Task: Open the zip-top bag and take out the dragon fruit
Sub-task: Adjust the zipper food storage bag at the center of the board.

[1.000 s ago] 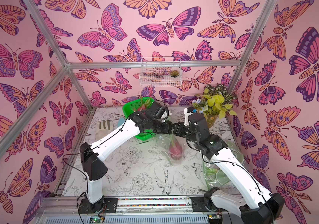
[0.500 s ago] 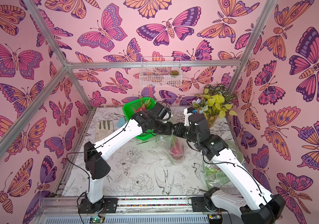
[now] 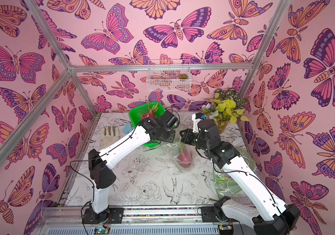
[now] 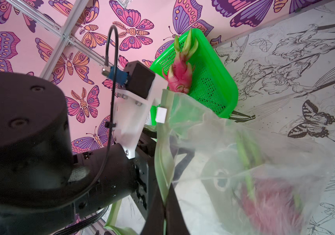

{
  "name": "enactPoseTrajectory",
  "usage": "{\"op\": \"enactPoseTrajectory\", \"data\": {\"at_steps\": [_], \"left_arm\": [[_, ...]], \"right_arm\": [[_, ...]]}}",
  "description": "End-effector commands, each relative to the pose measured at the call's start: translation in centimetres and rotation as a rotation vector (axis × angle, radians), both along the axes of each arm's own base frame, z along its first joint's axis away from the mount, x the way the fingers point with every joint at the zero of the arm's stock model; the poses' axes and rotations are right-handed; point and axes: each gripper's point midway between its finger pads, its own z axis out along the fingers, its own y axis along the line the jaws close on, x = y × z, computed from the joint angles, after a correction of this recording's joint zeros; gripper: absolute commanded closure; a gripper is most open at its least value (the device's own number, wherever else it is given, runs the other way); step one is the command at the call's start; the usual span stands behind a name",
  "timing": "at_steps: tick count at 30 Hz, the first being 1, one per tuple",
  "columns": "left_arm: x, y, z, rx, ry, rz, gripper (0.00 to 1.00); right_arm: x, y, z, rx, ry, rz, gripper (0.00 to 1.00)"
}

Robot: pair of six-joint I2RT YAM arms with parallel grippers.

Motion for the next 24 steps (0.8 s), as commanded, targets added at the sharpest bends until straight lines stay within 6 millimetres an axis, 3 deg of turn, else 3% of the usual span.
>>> {"op": "enactPoseTrajectory", "data": {"at_steps": [1,4,14,24], "left_arm": [[-0.9,1.6,-0.4,0.032,0.041,0.003,0.55],[-1.9,0.3,0.0,-0.074,0.100,-0.052,0.54],[-2.8,-2.6,5.7,-0.348,0.059,-0.159,0.51],[-2.3,-4.8,4.2,-0.398,0.131,-0.165,0.51]], "right_arm": [[0.1,0.8,-0.2,0.003,-0.007,0.032,1.00],[0.1,1.0,-0.2,0.013,-0.008,0.041,1.00],[0.2,1.6,-0.6,0.033,0.004,0.055,1.00],[0.2,1.5,-0.8,0.036,0.004,0.052,1.00]]}}
